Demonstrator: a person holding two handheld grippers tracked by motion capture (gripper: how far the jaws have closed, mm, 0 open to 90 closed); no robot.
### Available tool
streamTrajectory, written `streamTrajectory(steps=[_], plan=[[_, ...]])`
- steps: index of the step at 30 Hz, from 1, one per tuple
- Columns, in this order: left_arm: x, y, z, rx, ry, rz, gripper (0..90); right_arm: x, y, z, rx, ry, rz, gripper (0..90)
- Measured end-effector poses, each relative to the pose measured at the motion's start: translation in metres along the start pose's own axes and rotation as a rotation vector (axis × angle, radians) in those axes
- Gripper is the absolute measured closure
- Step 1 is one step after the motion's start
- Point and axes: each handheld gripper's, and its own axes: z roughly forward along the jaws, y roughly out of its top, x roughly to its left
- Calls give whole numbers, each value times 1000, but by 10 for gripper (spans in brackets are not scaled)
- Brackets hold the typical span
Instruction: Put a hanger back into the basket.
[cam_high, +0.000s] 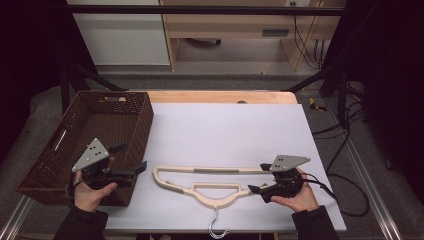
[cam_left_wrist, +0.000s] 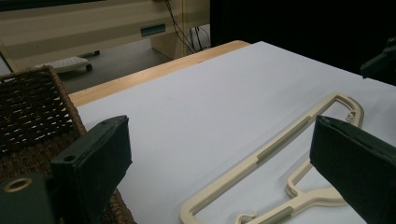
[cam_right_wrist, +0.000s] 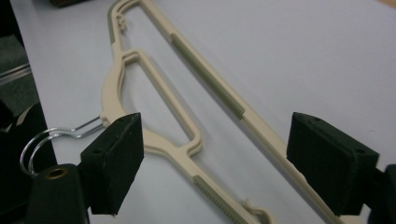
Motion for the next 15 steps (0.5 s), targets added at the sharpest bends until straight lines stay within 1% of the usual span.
streamTrajectory(steps=[2,4,5,8,13,14,15], plan=[[0,0,1,3,-1,2,53,1,-1,5,32,12,-16,216],[-1,0,1,5,-3,4,53,2,-2,11,54,29,-23,241],[-2,0,2,7,-6,6,53,3,-2,13,67,35,-19,256],[-3,0,3,10,-11,9,53,4,-4,21,103,57,-42,308],[-5,0,4,13,-15,14,53,5,-9,37,199,84,-75,363],[-5,0,4,14,-16,14,53,5,-10,40,204,94,-84,365],[-5,0,4,16,-18,17,54,6,-11,42,220,100,-87,372]])
